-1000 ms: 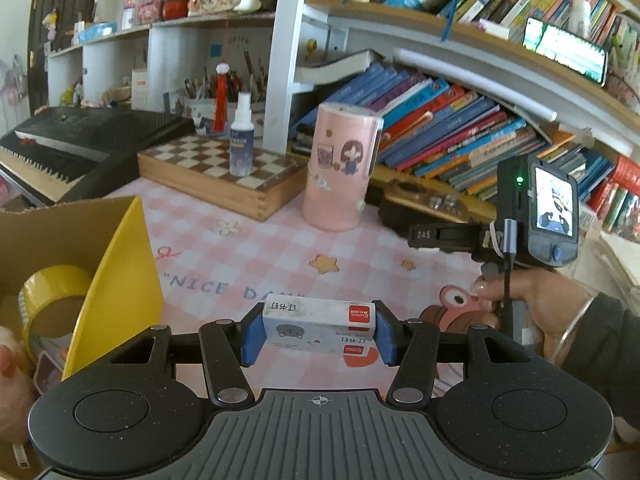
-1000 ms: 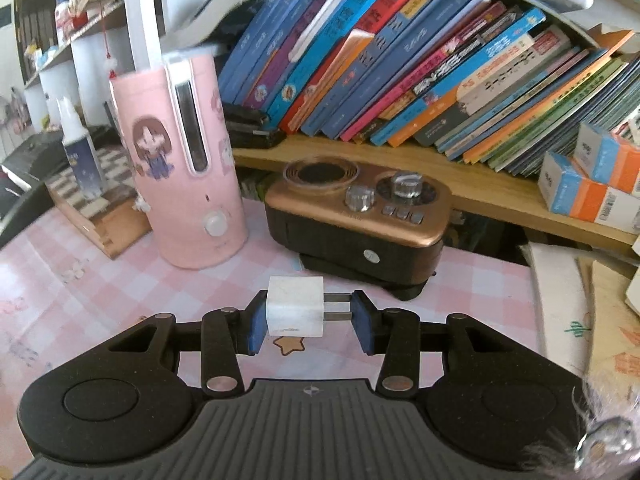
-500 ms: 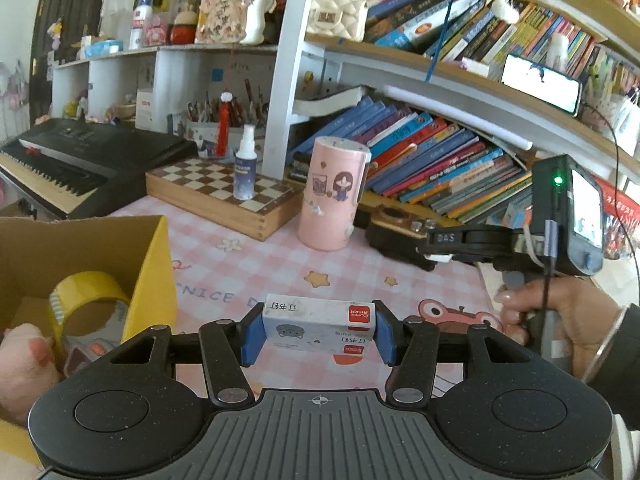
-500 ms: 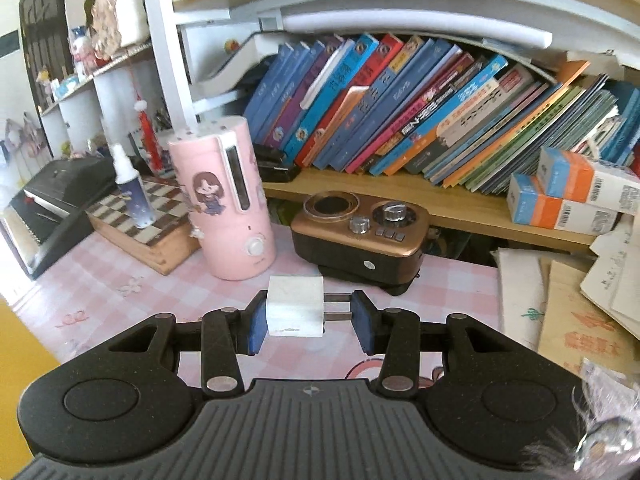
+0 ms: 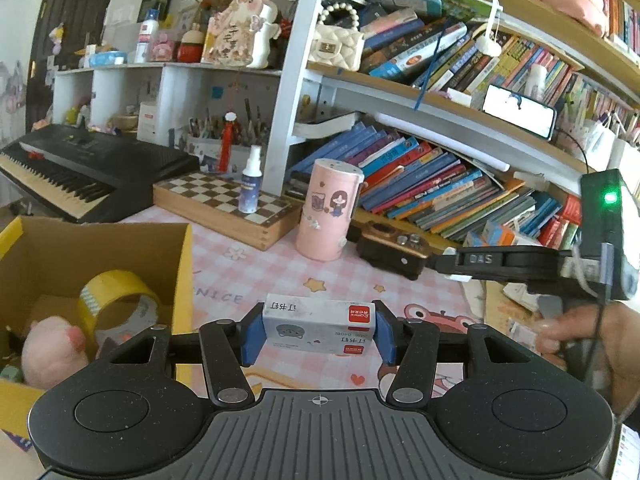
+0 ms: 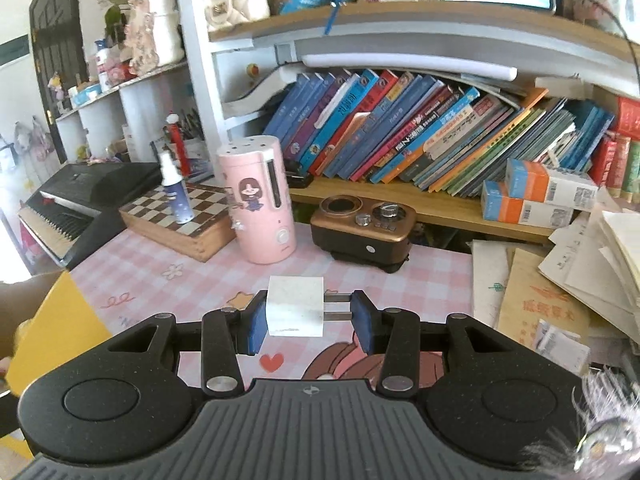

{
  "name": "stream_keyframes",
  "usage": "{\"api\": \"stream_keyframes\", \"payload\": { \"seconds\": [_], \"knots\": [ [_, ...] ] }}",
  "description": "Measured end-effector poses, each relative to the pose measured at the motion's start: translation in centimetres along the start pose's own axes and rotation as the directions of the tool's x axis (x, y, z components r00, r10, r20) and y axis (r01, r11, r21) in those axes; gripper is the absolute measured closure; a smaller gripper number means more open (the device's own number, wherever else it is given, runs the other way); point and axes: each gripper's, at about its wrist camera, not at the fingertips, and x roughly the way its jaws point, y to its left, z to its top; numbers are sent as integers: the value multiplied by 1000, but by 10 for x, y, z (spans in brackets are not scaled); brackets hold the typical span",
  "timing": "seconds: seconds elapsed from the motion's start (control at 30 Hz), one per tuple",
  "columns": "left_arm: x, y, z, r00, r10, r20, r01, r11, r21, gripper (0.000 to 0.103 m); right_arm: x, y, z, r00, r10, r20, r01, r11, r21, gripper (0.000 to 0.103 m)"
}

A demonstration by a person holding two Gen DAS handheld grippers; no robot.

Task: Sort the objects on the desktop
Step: 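Carry the eraser box with the left gripper while the right gripper carries the plug adapter toward the yellow box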

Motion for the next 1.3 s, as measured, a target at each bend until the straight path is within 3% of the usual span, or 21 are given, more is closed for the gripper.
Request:
{"api": "stream_keyframes", "payload": {
  "seconds": [0.6,1.3],
  "knots": [
    [-79,56,-36,1000,21,6,-21,1000,-22,50,-99,70,-54,1000,26,-4,-26,999,-23,63],
    [-145,115,-86,992,108,-60,-113,989,-99,50,-150,158,-147,977,133,-170,-150,984,-91,63]
  ]
}}
